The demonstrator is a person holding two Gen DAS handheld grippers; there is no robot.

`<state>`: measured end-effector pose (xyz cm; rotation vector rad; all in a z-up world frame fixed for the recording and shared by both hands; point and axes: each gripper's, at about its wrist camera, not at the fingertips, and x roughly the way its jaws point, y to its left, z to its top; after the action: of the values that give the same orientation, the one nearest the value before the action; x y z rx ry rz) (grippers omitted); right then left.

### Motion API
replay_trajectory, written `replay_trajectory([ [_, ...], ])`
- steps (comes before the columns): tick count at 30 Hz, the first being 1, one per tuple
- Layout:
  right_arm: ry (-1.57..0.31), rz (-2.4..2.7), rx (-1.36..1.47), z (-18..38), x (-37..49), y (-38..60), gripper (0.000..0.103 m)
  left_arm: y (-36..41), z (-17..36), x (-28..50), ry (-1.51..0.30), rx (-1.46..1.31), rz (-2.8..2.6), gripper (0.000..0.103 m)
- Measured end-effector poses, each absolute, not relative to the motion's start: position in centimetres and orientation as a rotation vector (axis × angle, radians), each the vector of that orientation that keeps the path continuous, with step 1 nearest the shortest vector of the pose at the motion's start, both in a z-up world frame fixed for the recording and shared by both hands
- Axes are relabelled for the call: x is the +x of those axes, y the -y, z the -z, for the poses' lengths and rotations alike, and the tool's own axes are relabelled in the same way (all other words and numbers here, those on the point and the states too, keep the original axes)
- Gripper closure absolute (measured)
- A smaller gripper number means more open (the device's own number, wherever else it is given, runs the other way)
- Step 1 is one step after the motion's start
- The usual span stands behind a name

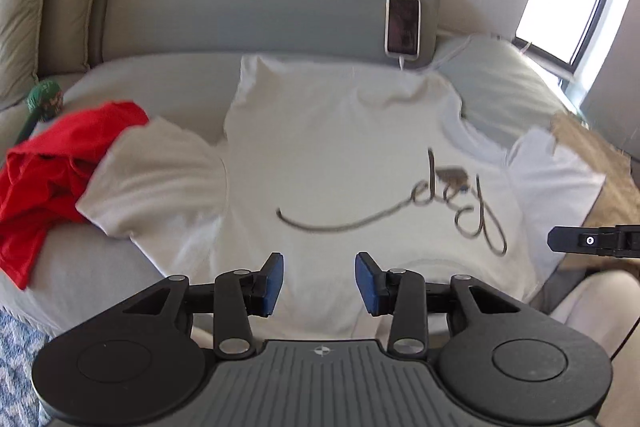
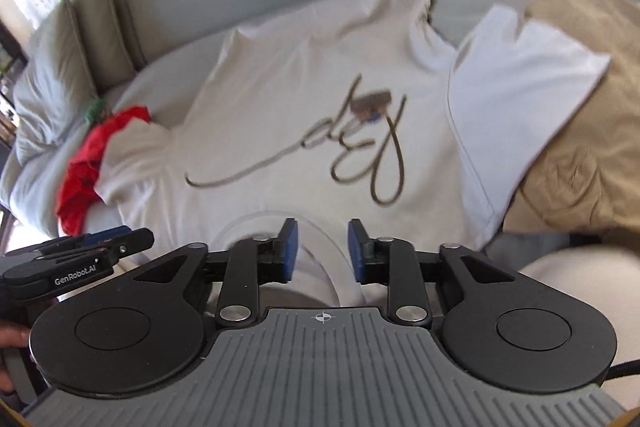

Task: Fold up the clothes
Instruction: 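Move both tools back above the flattened shirt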

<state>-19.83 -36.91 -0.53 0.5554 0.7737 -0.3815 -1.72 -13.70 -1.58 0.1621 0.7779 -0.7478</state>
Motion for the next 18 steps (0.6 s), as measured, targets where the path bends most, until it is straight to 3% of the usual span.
replay_trajectory([
  [4, -0.654, 0.369, 0.5, -5.0, -18.7, 37.9, 0.056, 13.3, -2.6, 0.3, -0.645, 0.101, 0.737, 0.057],
  [7, -0.603, 0.38, 0.478, -7.4, -17.3, 39.1, 0.047, 13.6, -4.2, 2.6, -0.586, 0.07, 0.714, 0.041],
  [10, -0.559, 0.421, 0.476, -8.8, -15.4, 41.0, 0.036, 14.2, -4.5, 5.5, -0.562, 0.05, 0.675, 0.04],
  [18, -0.534, 0.552, 0.598, -5.5, -7.2, 50.9, 0.037, 18.6, 0.1, 19.3, -0.728, -0.047, 0.586, 0.04],
])
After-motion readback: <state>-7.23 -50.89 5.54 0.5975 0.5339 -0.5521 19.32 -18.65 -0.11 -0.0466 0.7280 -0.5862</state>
